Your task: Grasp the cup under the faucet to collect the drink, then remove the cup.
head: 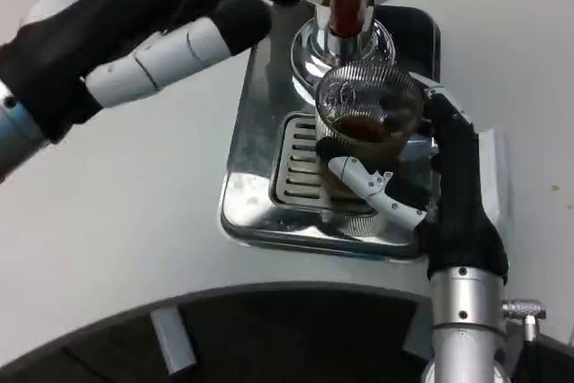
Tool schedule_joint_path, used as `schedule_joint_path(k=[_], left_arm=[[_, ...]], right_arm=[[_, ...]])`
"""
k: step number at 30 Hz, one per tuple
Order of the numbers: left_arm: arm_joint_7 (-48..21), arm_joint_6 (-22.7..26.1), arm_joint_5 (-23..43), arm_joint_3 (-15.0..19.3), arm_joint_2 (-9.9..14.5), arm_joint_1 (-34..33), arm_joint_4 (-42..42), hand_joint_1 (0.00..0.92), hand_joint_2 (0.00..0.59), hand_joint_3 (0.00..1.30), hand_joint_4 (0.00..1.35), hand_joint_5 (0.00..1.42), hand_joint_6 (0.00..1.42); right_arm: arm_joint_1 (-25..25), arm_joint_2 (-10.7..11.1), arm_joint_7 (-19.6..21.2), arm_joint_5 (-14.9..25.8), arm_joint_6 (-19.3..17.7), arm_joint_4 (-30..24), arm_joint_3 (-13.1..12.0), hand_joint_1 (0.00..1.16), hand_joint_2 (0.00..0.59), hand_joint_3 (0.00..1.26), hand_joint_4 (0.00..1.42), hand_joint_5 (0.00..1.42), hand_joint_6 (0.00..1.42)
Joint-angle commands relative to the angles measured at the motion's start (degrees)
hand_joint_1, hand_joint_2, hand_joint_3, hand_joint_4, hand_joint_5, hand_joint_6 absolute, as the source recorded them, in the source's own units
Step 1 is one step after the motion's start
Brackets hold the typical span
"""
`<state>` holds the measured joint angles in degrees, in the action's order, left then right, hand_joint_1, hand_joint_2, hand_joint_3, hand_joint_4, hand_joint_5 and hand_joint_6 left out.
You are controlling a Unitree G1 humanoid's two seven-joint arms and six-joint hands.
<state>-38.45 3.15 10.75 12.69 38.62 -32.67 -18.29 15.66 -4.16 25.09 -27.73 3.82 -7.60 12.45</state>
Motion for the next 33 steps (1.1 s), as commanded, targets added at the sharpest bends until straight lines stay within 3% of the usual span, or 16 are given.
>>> schedule_joint_path(k=[1,19,33], left_arm=[[0.5,-1.1,0.3,1.9,1.4,3.5,-1.0,0.000,0.094,0.16,0.16,0.23,0.29],[3.9,-2.7,-1.8,5.6,1.6,13.1,-2.8,0.000,0.094,0.16,0.15,0.20,0.29],[5.5,-7.2,-12.3,5.6,3.7,22.5,-7.4,0.000,0.095,0.11,0.04,0.08,0.20]], right_arm=[[-1.5,-0.3,-1.0,0.4,-3.1,-3.7,0.7,0.82,0.223,0.66,0.75,0.88,0.98],[-9.2,3.3,-7.3,1.4,-4.5,-12.2,-1.0,0.83,0.209,0.71,0.80,0.96,1.07],[-17.7,5.5,-12.5,2.6,-4.9,-20.8,-1.5,0.83,0.205,0.73,0.81,0.99,1.11]])
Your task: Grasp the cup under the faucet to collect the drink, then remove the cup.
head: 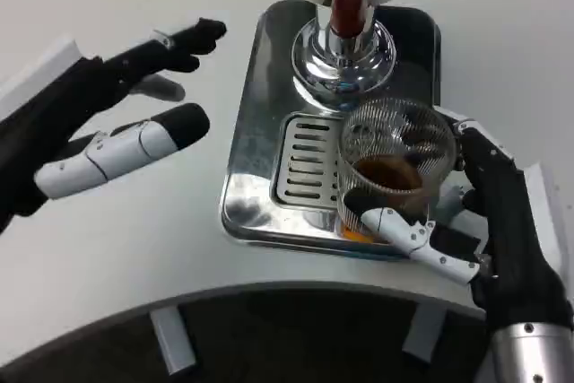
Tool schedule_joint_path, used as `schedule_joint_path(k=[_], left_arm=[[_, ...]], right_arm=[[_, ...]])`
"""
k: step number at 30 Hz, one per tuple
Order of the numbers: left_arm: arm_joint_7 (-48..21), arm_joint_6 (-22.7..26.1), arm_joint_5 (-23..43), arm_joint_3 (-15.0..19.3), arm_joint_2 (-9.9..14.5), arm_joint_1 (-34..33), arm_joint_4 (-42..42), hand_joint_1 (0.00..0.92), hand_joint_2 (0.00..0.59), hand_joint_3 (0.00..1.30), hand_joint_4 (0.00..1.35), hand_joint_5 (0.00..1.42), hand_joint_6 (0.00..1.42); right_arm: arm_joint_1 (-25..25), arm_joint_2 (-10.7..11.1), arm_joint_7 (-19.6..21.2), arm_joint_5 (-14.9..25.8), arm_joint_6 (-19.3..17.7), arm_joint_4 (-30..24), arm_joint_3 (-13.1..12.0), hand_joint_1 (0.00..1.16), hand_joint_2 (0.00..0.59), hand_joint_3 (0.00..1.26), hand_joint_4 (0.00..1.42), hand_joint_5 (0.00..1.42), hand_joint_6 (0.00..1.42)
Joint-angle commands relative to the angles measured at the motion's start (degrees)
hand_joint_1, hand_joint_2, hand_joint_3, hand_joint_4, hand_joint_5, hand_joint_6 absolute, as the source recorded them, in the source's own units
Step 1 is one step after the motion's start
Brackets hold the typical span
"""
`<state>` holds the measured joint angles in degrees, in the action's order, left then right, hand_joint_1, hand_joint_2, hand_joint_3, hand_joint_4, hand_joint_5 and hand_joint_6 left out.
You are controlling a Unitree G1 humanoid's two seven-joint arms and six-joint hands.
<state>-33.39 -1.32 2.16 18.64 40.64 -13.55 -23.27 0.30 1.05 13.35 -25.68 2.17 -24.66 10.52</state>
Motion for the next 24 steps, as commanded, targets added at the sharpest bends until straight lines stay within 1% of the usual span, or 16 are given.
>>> schedule_joint_path(k=[1,4,5,8,11,16,19,24], left_arm=[[0.5,-3.1,-4.6,-0.5,1.9,3.9,-2.8,0.000,0.095,0.11,0.04,0.08,0.20],[0.7,-3.8,-6.9,-1.1,2.0,5.4,-3.5,0.000,0.095,0.10,0.01,0.06,0.19],[0.7,-4.3,-7.8,-1.4,2.2,6.2,-3.9,0.000,0.095,0.08,0.00,0.03,0.16],[0.7,-5.3,-10.0,-2.1,2.3,8.4,-5.3,0.000,0.094,0.06,0.00,0.00,0.14],[0.6,-5.5,-11.8,-2.8,2.1,10.6,-7.0,0.000,0.093,0.06,0.00,0.00,0.10],[0.6,-6.0,-13.9,-2.9,1.8,14.1,-9.5,0.000,0.092,0.00,0.00,0.00,0.07],[0.6,-6.5,-15.5,-2.7,1.7,16.5,-11.4,0.000,0.080,0.00,0.00,0.00,0.05],[0.9,-6.2,-17.7,-2.9,1.2,18.8,-14.3,0.000,0.079,0.00,0.00,0.00,0.03]], right_arm=[[-3.0,0.3,-1.1,0.6,-3.3,-4.3,0.4,0.83,0.205,0.73,0.81,0.99,1.11],[-4.2,0.6,-1.9,0.7,-3.4,-5.6,0.3,0.83,0.205,0.73,0.82,0.99,1.13],[-4.7,0.8,-2.3,0.7,-3.4,-6.4,0.2,0.83,0.205,0.74,0.82,0.99,1.13],[-5.7,1.3,-3.2,0.7,-3.3,-8.0,0.0,0.83,0.205,0.75,0.84,1.00,1.14],[-6.6,1.7,-4.1,0.6,-3.2,-9.5,0.0,0.83,0.205,0.75,0.84,1.00,1.15],[-8.2,2.8,-5.7,0.8,-3.1,-11.5,-0.4,0.83,0.205,0.75,0.84,1.01,1.16],[-9.2,3.4,-6.7,1.3,-3.3,-12.7,-0.9,0.83,0.205,0.76,0.85,1.02,1.17],[-10.0,4.0,-8.2,1.9,-3.2,-14.7,-1.2,0.83,0.205,0.76,0.85,1.02,1.17]])
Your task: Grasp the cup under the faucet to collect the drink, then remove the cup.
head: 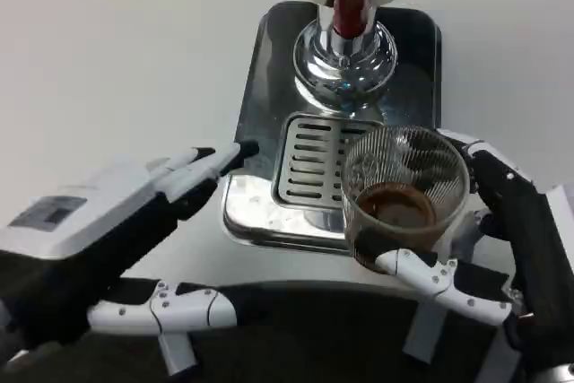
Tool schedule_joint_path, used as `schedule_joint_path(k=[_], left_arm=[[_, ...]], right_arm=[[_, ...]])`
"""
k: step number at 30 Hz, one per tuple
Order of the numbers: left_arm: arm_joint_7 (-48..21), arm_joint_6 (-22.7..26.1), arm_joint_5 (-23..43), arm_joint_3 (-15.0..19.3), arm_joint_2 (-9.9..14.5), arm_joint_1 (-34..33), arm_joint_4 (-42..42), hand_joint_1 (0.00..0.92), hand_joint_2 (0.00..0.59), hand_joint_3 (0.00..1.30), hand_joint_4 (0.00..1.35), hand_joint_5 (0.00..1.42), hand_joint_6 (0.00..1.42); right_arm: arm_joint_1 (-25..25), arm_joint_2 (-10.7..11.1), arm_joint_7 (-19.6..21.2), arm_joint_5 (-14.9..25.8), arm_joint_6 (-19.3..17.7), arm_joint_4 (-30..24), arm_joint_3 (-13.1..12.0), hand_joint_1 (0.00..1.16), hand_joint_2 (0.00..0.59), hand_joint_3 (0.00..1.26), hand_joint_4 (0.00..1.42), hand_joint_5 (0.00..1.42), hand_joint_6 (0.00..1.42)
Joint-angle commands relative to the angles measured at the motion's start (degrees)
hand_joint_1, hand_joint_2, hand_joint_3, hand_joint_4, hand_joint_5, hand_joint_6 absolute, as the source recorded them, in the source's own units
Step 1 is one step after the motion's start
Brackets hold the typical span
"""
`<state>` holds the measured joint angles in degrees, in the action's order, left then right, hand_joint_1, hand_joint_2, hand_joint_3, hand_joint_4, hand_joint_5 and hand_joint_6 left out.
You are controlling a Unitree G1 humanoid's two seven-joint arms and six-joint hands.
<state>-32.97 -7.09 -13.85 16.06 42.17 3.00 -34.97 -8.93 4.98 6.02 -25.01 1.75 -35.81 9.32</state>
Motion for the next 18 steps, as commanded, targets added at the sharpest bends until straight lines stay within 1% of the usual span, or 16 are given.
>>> schedule_joint_path(k=[1,12,18], left_arm=[[0.5,-0.2,-2.1,-0.6,-0.5,2.5,-3.4,0.000,0.079,0.00,0.00,0.00,0.03],[0.2,3.0,-7.0,-3.2,-2.8,5.2,-10.0,0.000,0.077,0.00,0.00,0.00,0.01],[0.0,5.3,-11.1,-3.6,-3.9,6.4,-12.7,0.000,0.077,0.00,0.00,0.00,0.00]], right_arm=[[-0.9,0.1,-1.2,1.3,-2.7,-3.8,-0.1,0.83,0.205,0.76,0.85,1.02,1.17],[-3.8,1.1,-4.5,2.5,-2.6,-8.2,-0.6,0.83,0.207,0.77,0.85,1.03,1.17],[-4.8,1.7,-6.3,3.8,-2.3,-10.7,-1.7,0.83,0.211,0.77,0.85,1.03,1.18]])
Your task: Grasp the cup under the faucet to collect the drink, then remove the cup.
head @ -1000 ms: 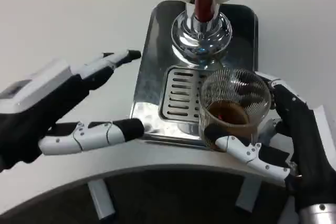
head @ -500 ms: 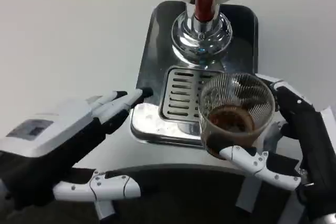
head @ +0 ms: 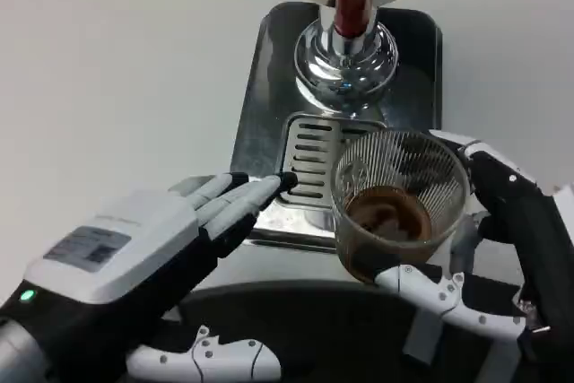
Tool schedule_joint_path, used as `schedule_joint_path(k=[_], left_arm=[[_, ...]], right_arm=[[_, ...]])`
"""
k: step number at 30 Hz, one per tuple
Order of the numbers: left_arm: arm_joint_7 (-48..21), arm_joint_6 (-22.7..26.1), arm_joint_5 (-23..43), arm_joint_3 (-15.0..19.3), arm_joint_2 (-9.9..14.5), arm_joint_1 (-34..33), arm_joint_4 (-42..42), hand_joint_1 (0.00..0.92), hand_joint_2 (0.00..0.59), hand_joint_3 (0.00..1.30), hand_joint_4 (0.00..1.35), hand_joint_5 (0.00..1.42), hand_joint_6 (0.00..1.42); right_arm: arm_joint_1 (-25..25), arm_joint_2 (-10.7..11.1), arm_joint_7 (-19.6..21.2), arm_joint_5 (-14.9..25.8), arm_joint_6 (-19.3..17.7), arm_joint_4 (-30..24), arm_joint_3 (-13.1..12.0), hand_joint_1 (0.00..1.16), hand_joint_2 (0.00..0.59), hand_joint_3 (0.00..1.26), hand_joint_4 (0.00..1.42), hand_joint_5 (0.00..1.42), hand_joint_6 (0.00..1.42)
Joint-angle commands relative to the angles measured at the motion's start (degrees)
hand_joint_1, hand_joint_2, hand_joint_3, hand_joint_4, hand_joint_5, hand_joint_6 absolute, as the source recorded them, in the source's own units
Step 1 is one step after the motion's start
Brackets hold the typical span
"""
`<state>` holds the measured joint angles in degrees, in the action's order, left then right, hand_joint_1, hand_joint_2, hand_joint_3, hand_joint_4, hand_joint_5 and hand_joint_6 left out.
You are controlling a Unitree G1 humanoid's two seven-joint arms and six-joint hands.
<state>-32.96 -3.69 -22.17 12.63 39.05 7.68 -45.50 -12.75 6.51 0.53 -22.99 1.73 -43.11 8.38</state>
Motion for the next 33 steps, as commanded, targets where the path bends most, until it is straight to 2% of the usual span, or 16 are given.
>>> schedule_joint_path(k=[1,5,14,33], left_arm=[[-0.1,2.5,-3.5,-0.1,-0.9,1.8,-2.7,0.000,0.077,0.00,0.00,0.00,0.00],[-0.6,4.4,-5.2,0.3,-1.4,2.6,-4.4,0.000,0.076,0.00,0.00,0.00,0.00],[-1.0,5.8,-5.5,2.3,-2.3,6.7,-7.6,0.000,0.076,0.00,0.00,0.00,0.00],[-1.1,3.7,-1.5,8.7,-2.4,12.2,-8.8,0.000,0.076,0.00,0.00,0.00,0.00]], right_arm=[[-1.3,0.3,-1.1,2.2,-2.2,-3.8,-1.1,0.83,0.212,0.77,0.85,1.03,1.18],[-2.3,0.7,-2.1,3.0,-2.3,-5.3,-1.5,0.83,0.213,0.78,0.87,1.04,1.20],[-3.8,0.8,-3.6,3.0,-2.5,-7.3,0.7,0.83,0.215,0.79,0.88,1.05,1.21],[-4.4,1.4,-5.3,2.2,-2.3,-7.7,5.1,0.83,0.211,0.80,0.88,1.06,1.21]])
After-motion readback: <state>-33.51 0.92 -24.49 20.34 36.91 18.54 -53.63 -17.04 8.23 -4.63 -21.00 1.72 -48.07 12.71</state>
